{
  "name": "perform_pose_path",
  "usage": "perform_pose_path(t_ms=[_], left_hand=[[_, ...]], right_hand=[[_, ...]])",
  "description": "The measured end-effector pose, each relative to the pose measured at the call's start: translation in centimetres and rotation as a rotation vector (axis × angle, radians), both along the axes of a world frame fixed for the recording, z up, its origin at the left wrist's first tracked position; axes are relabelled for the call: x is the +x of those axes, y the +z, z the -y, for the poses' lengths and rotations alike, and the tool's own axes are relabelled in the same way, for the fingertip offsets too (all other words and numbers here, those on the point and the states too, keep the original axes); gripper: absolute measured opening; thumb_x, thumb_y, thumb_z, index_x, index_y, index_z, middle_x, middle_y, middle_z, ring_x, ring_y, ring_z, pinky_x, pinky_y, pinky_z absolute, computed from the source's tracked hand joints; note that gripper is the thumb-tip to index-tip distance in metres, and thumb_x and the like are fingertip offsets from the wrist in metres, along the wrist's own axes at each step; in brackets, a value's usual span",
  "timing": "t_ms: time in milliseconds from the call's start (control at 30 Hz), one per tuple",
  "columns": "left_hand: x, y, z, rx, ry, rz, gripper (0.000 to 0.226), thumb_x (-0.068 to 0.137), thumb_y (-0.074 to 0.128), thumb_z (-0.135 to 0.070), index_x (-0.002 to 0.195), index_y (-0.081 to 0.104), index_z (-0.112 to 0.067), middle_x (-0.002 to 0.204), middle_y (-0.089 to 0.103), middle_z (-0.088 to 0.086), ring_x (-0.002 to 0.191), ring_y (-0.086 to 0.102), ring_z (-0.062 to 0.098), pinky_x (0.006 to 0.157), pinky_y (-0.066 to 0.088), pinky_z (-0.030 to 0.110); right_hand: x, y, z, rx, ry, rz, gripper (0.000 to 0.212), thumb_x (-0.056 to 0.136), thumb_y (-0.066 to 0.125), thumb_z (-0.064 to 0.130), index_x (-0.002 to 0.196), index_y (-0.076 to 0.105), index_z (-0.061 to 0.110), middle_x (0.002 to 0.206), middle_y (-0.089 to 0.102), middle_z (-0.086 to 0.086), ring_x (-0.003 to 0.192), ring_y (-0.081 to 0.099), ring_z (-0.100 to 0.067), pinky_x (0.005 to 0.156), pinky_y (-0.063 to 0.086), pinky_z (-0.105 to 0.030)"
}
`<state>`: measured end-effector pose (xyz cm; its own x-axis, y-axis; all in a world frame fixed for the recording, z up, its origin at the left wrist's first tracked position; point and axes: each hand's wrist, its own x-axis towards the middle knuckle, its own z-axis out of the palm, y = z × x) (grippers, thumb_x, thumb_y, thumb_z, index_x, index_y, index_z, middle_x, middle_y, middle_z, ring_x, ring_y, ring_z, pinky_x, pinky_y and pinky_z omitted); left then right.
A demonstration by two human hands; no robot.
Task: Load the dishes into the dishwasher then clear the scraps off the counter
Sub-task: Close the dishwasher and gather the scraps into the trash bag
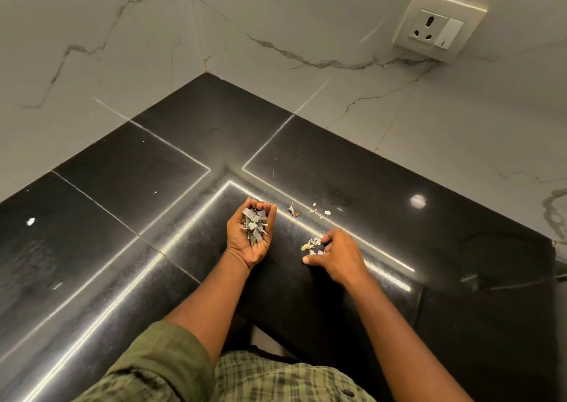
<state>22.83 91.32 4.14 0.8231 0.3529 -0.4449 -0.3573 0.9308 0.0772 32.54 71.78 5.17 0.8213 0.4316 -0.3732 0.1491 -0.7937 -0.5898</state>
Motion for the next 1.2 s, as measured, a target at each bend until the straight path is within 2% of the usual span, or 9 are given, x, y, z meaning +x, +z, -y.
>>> perform_pose_path(t_ms=[100, 233, 333, 433, 500, 667, 900, 1000, 1200], left_hand=[[0.0, 0.2, 0.0, 0.005, -0.019, -0.013, 0.035, 0.106, 0.053, -0.021, 0.079, 0.070, -0.007, 0.076, 0.065, 0.004, 0.073, 0.070, 0.016, 0.082, 0.065, 0.040], [-0.2, 0.0, 0.1, 0.003, -0.035, -0.019, 0.035, 0.105, 0.054, -0.022, 0.077, 0.070, -0.008, 0.075, 0.066, 0.004, 0.073, 0.071, 0.017, 0.083, 0.065, 0.040], [0.0, 0.1, -0.2, -0.005, -0.042, -0.001, 0.032, 0.104, 0.056, -0.023, 0.080, 0.071, -0.008, 0.076, 0.066, 0.005, 0.075, 0.071, 0.017, 0.084, 0.065, 0.041], [0.1, -0.2, -0.3, -0.007, -0.050, 0.007, 0.033, 0.105, 0.055, -0.024, 0.081, 0.070, -0.008, 0.077, 0.066, 0.005, 0.076, 0.072, 0.018, 0.083, 0.065, 0.042], [0.1, -0.3, -0.4, -0.009, -0.055, 0.013, 0.033, 0.106, 0.056, -0.026, 0.081, 0.070, -0.008, 0.077, 0.066, 0.004, 0.078, 0.071, 0.017, 0.085, 0.065, 0.042], [0.3, -0.4, -0.6, -0.016, -0.071, 0.013, 0.039, 0.107, 0.055, -0.031, 0.080, 0.070, -0.008, 0.078, 0.066, 0.005, 0.079, 0.070, 0.016, 0.089, 0.064, 0.039], [0.3, -0.1, -0.5, -0.021, -0.061, 0.018, 0.042, 0.107, 0.054, -0.031, 0.078, 0.071, -0.007, 0.076, 0.067, 0.006, 0.075, 0.073, 0.019, 0.080, 0.066, 0.042], [0.2, 0.2, -0.3, -0.021, -0.055, 0.007, 0.043, 0.107, 0.053, -0.031, 0.077, 0.071, -0.007, 0.075, 0.066, 0.006, 0.074, 0.073, 0.019, 0.078, 0.066, 0.042], [-0.1, 0.0, 0.3, -0.005, -0.045, 0.001, 0.038, 0.107, 0.055, -0.031, 0.081, 0.070, -0.007, 0.077, 0.067, 0.007, 0.075, 0.073, 0.020, 0.078, 0.066, 0.043]], right_hand=[[0.9, -0.1, -2.7, 0.108, -0.047, 0.032, 0.057, 0.063, 0.097, 0.044, 0.101, 0.058, 0.026, 0.096, 0.063, 0.005, 0.087, 0.062, -0.016, 0.064, 0.043, -0.032], [1.8, -0.3, -3.5, 0.402, -0.127, -0.061, 0.034, 0.077, 0.091, 0.013, 0.104, 0.069, 0.016, 0.094, 0.070, -0.002, 0.081, 0.070, -0.015, 0.084, 0.061, -0.044], [2.2, -1.5, -2.4, 0.458, -0.170, 0.278, 0.016, 0.088, 0.075, 0.011, 0.102, 0.073, 0.018, 0.105, 0.067, -0.001, 0.093, 0.068, -0.014, 0.090, 0.058, -0.045], [2.5, -2.3, -3.2, 0.177, 0.030, 0.287, 0.059, 0.099, 0.064, 0.041, 0.150, 0.051, 0.015, 0.159, 0.045, -0.004, 0.151, 0.036, -0.029, 0.124, 0.031, -0.043], [2.4, -2.4, -4.6, 0.026, 0.223, 0.275, 0.081, 0.102, 0.051, 0.060, 0.166, 0.021, 0.019, 0.174, 0.011, 0.001, 0.162, 0.005, -0.021, 0.131, 0.008, -0.045], [0.3, -2.2, -6.0, -0.003, 0.616, 0.351, 0.067, 0.108, 0.047, 0.043, 0.167, 0.019, 0.028, 0.176, 0.004, -0.004, 0.162, 0.000, -0.024, 0.132, 0.006, -0.047], [-2.2, -1.4, -2.4, -0.085, 0.581, 0.411, 0.062, 0.103, 0.045, 0.003, 0.162, 0.038, 0.021, 0.169, 0.032, -0.002, 0.155, 0.028, -0.021, 0.126, 0.027, -0.033], [-2.7, -0.8, -2.6, -0.077, 0.513, 0.492, 0.034, 0.101, 0.051, 0.006, 0.130, 0.066, 0.013, 0.133, 0.060, -0.004, 0.124, 0.054, -0.024, 0.101, 0.050, -0.035], [-2.8, 0.7, -4.0, -0.212, 0.408, 0.492, 0.013, 0.091, 0.055, 0.001, 0.100, 0.064, 0.005, 0.106, 0.066, -0.016, 0.100, 0.063, -0.036, 0.082, 0.051, -0.044]])
